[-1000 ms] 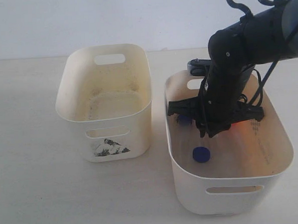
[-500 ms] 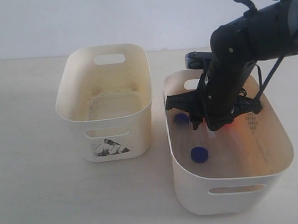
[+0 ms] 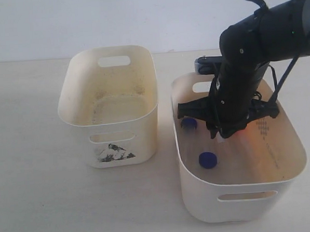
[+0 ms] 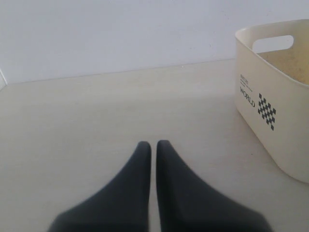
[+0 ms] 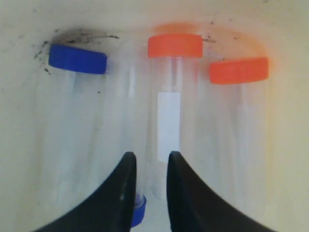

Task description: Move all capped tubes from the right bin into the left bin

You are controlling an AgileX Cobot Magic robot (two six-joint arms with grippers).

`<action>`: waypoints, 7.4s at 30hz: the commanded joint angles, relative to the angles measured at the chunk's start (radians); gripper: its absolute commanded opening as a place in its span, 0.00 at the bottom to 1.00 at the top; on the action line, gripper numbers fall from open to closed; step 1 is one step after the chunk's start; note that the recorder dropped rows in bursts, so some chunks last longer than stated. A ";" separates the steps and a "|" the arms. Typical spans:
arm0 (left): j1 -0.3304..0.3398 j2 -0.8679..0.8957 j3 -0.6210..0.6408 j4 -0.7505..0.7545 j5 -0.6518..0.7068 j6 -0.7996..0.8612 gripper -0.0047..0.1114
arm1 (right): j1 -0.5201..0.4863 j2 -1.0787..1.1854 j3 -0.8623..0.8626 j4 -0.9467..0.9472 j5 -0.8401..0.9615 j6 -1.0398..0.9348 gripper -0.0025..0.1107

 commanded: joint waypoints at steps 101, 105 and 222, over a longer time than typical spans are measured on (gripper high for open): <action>0.001 -0.002 -0.004 -0.007 -0.015 -0.012 0.08 | 0.001 0.125 0.003 0.215 -0.081 -0.133 0.39; 0.001 -0.002 -0.004 -0.007 -0.015 -0.012 0.08 | 0.001 0.146 0.003 0.240 -0.080 -0.161 0.39; 0.001 -0.002 -0.004 -0.007 -0.015 -0.012 0.08 | 0.048 -0.224 0.003 0.135 -0.149 -0.240 0.43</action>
